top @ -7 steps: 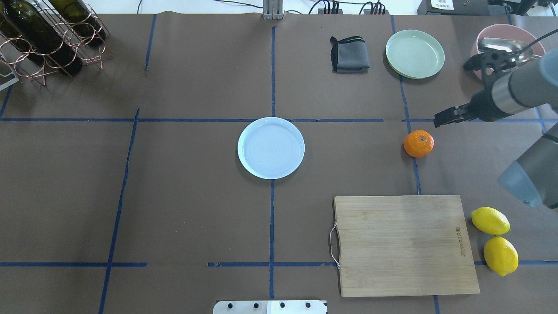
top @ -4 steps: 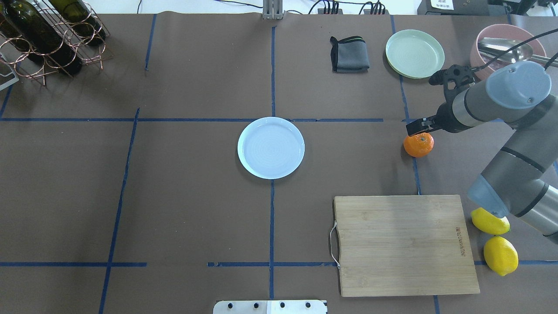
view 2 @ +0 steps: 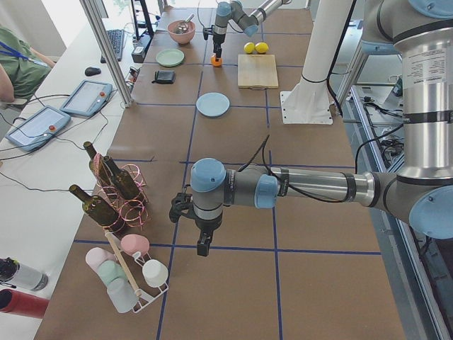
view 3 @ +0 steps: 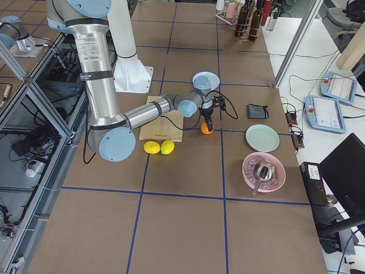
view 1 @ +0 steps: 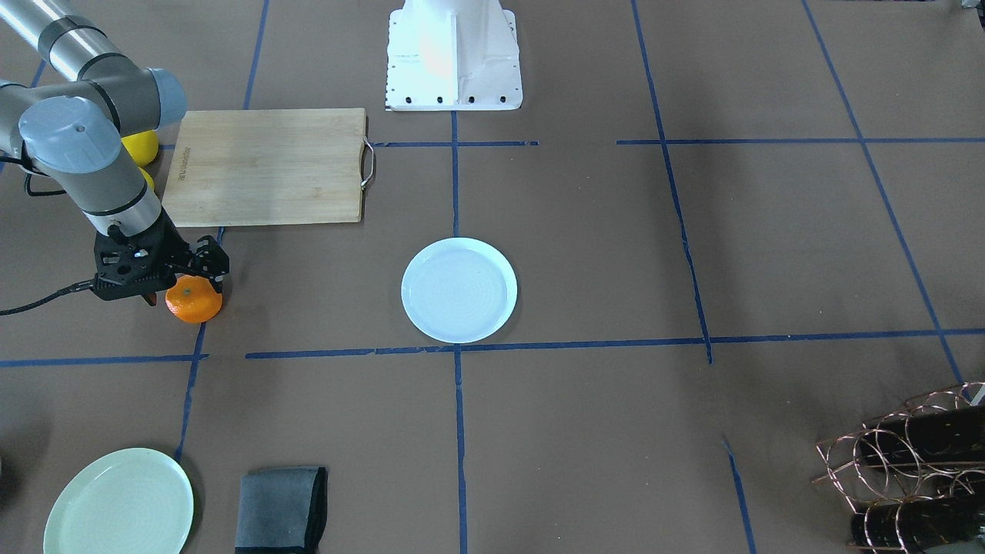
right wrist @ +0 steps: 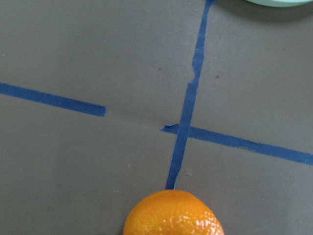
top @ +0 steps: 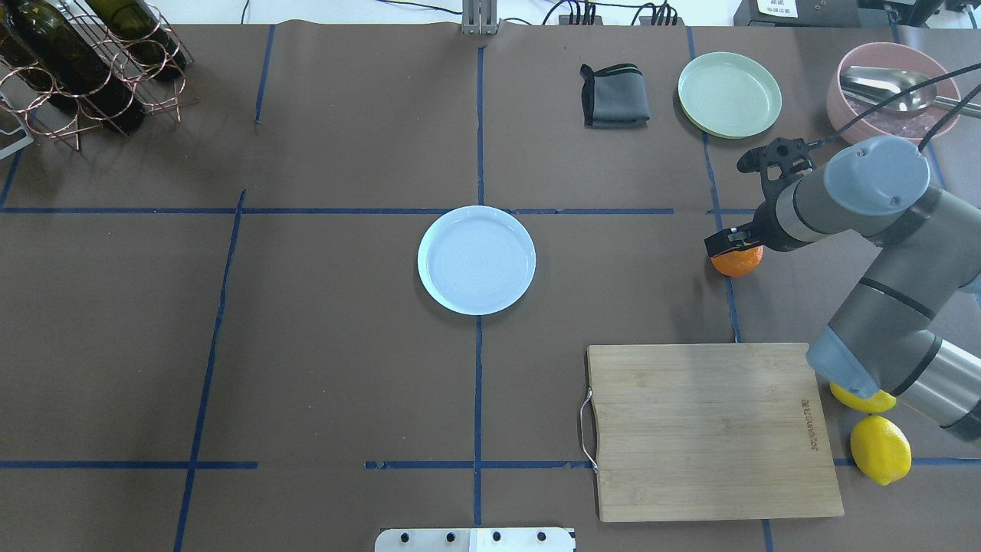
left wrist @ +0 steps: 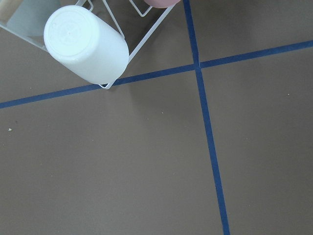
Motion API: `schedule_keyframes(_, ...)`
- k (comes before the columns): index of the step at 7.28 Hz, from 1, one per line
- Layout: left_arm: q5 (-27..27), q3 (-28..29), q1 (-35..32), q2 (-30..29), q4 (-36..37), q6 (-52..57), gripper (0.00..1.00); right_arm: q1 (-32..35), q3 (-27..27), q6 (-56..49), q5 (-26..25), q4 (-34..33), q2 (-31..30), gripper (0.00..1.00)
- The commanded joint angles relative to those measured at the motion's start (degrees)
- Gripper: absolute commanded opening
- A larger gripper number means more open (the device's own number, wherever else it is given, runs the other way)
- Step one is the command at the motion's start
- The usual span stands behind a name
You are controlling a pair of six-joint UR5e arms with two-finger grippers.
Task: Pick orange to plate
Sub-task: 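Lower the right gripper over the orange, then close the right gripper on the orange and lift it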
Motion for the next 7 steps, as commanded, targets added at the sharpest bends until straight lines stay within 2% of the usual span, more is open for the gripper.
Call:
schedule_keyframes(1,-0.09,-0.05,-0.06,-0.02,-0.01,0.00,1.00,-1.63,-1.22,0.00,-2.03,0.00,0.00,1.00)
schedule_keyframes(4,0.00,-0.31,-0.06,-0.02,-0.01,-0.09,1.00,-2.26,-1.31,-0.09,-2.21,0.00,0.18,0.99)
schedule_keyframes(5,0.00,-0.31,-0.06,-0.02,-0.01,0.00,1.00,-2.26,-1.23,0.00,-2.13,0.00,0.61,0.52)
schedule_keyframes(6,0.00,-0.23,-0.06,0.07,-0.01,0.00,1.00,-2.26,-0.96,0.09,-2.21,0.00,1.23,0.22)
schedule_keyframes(7,0.00,-0.31,-0.06,0.07,-0.01,0.00,1.00,-2.26,-0.87,0.26,-2.13,-0.44,3.50,0.14)
